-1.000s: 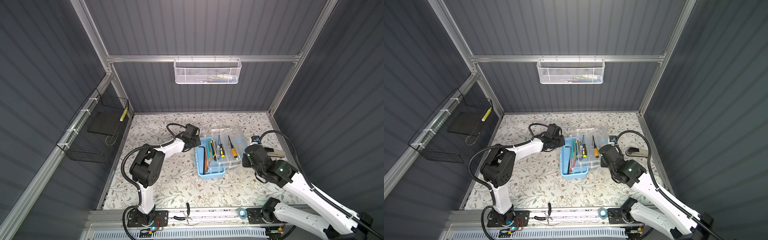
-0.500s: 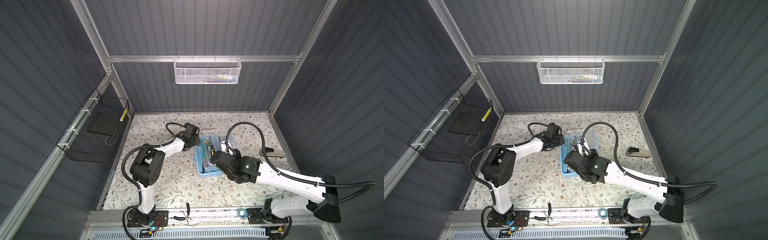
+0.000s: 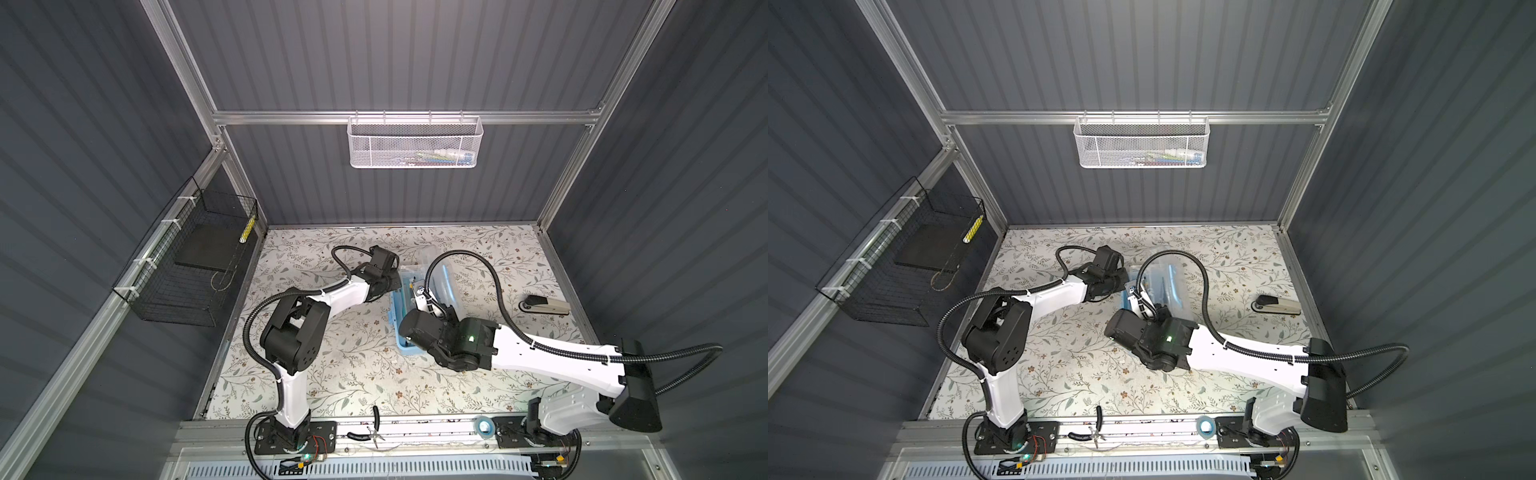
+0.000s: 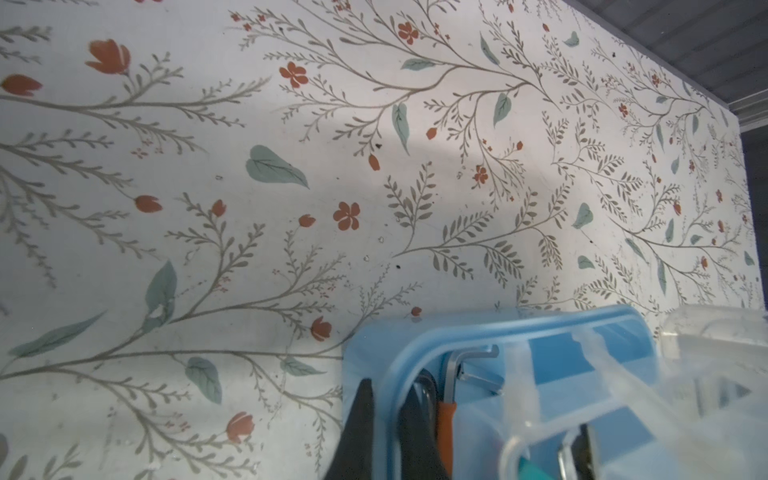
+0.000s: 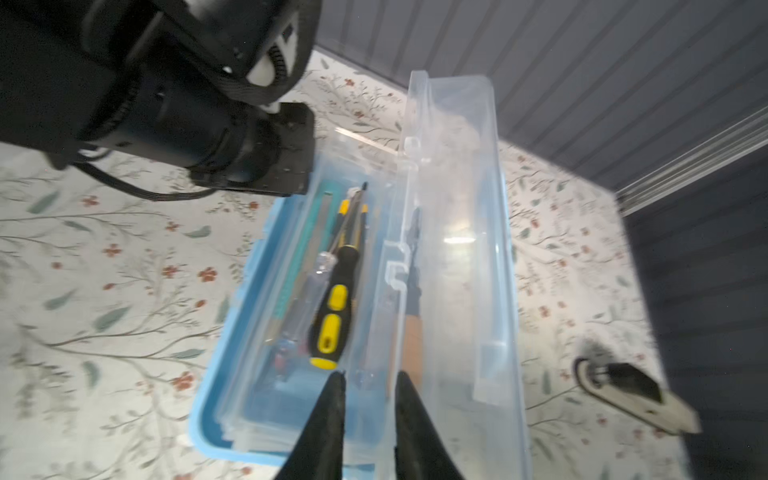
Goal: Pack the tool kit
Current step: 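Swing the clear lid over the box with the right gripper, then hold the lid down with the right gripper while the left gripper moves to the latch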
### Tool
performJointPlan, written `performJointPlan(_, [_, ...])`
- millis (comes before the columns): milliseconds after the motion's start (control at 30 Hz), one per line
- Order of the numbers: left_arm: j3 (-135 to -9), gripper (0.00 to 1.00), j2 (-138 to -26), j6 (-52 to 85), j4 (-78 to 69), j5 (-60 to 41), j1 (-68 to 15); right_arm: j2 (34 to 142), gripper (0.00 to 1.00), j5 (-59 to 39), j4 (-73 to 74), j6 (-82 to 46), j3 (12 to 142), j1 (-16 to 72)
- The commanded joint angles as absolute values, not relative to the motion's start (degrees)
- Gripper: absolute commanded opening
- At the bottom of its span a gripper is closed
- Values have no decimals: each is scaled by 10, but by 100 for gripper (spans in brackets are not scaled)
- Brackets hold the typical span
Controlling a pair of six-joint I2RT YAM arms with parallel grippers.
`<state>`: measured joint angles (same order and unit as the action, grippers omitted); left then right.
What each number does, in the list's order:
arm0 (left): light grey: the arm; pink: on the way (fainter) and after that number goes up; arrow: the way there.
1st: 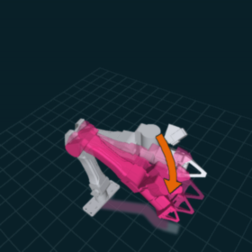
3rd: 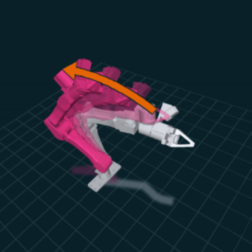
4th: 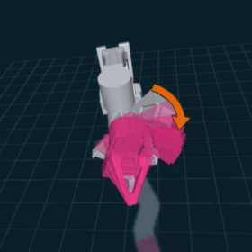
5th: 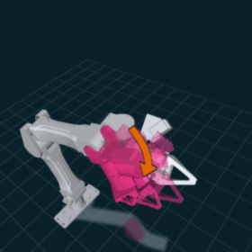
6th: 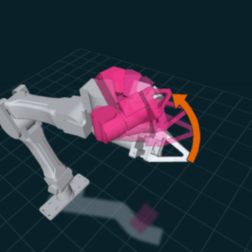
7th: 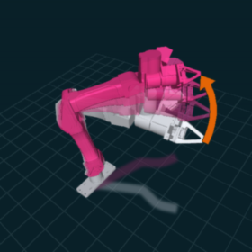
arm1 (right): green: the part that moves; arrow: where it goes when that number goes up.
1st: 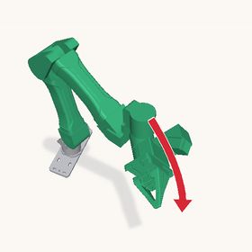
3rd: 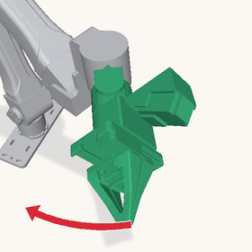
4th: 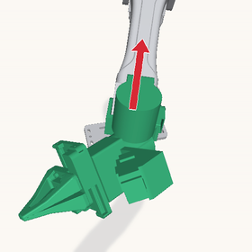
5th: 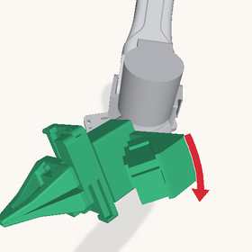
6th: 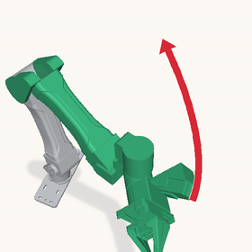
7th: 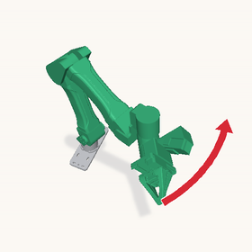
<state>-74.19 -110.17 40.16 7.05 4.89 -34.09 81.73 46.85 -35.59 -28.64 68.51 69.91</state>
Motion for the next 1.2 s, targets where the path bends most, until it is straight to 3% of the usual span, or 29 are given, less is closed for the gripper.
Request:
performJointPlan(0, [-742,0,-1092,410,38,37,-352,811,34,406,-312,-288,688,704])
performJointPlan(367, [-743,0,-1080,397,54,80,-351,708,41,331,-199,-280,582,654])
performJointPlan(500, [-760,27,-1080,375,70,89,-351,667,41,268,-162,-294,533,597])
performJointPlan(633, [-769,46,-1069,353,82,106,-352,656,41,239,-132,-296,503,568])
performJointPlan(1167, [-744,57,-995,289,120,174,-351,694,41,163,-106,-311,497,519])
